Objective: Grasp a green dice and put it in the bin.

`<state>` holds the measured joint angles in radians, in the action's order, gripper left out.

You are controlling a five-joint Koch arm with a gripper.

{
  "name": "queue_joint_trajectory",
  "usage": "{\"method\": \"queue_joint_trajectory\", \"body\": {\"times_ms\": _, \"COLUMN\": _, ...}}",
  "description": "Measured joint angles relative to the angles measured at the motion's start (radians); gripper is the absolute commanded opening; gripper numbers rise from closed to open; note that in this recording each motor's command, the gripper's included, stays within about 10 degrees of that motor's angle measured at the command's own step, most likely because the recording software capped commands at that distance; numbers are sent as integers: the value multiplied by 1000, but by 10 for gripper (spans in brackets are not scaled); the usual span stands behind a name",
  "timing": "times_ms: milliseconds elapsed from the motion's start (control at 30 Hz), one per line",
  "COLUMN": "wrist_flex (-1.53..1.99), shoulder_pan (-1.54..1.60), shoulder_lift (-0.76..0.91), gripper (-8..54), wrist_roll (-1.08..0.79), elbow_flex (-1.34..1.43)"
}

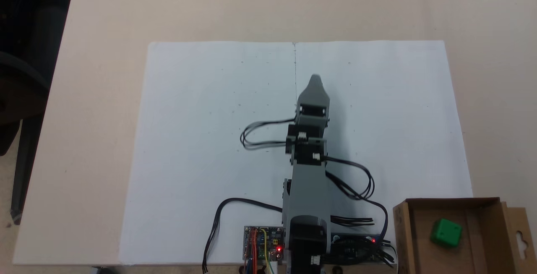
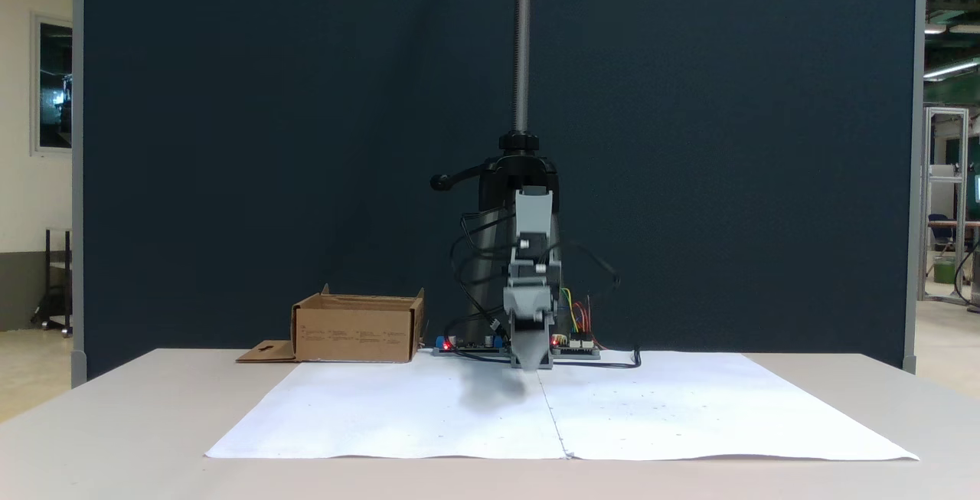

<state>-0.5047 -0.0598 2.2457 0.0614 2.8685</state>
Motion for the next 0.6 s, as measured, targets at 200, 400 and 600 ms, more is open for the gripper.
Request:
{"method": "queue_joint_trajectory", "body": {"times_ms": 200, "wrist_flex": -163, "shoulder_pan": 2, "shoulder_lift": 3, "gripper": 456, "wrist_roll": -28, "elbow_flex": 72}}
{"method": "queue_joint_trajectory", "body": {"times_ms": 400, "wrist_flex": -296, "shoulder_pan": 2, "shoulder_lift": 5, "gripper": 456, "wrist_roll": -48, "elbow_flex": 163}}
{"method": "queue_joint_trajectory", "body": {"times_ms": 600, "wrist_flex": -414, "shoulder_pan": 2, "shoulder_lift": 6, "gripper": 456, "wrist_roll": -48, "elbow_flex": 183}}
